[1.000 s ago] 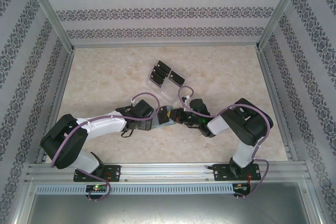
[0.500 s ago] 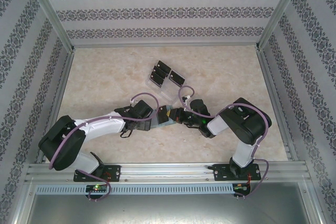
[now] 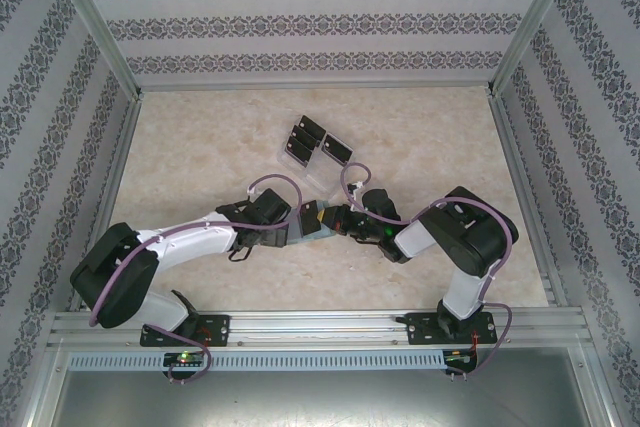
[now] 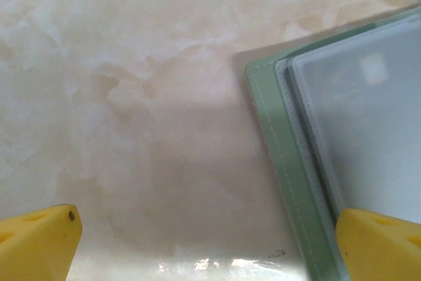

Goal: Put the credit cards into the card holder
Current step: Insert the credit card into the card slot.

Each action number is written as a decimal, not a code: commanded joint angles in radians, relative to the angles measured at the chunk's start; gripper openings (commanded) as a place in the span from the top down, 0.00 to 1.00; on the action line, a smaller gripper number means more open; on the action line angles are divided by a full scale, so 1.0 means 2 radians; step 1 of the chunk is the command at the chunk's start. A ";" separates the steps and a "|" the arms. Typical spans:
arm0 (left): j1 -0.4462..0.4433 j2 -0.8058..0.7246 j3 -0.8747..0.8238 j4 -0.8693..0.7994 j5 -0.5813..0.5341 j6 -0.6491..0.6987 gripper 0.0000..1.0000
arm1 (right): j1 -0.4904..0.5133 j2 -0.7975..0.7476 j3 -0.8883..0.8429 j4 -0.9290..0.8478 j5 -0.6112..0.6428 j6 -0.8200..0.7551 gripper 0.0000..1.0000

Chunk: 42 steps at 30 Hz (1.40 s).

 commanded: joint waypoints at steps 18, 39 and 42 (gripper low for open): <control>0.004 0.031 -0.001 0.011 0.007 0.010 0.00 | 0.003 -0.003 0.007 0.013 -0.016 0.002 1.00; 0.004 0.031 -0.006 0.008 0.002 0.007 0.00 | 0.004 0.031 0.005 0.038 -0.024 0.008 1.00; 0.004 0.031 -0.005 0.008 0.002 0.007 0.00 | 0.006 0.033 0.007 0.037 -0.026 0.009 1.00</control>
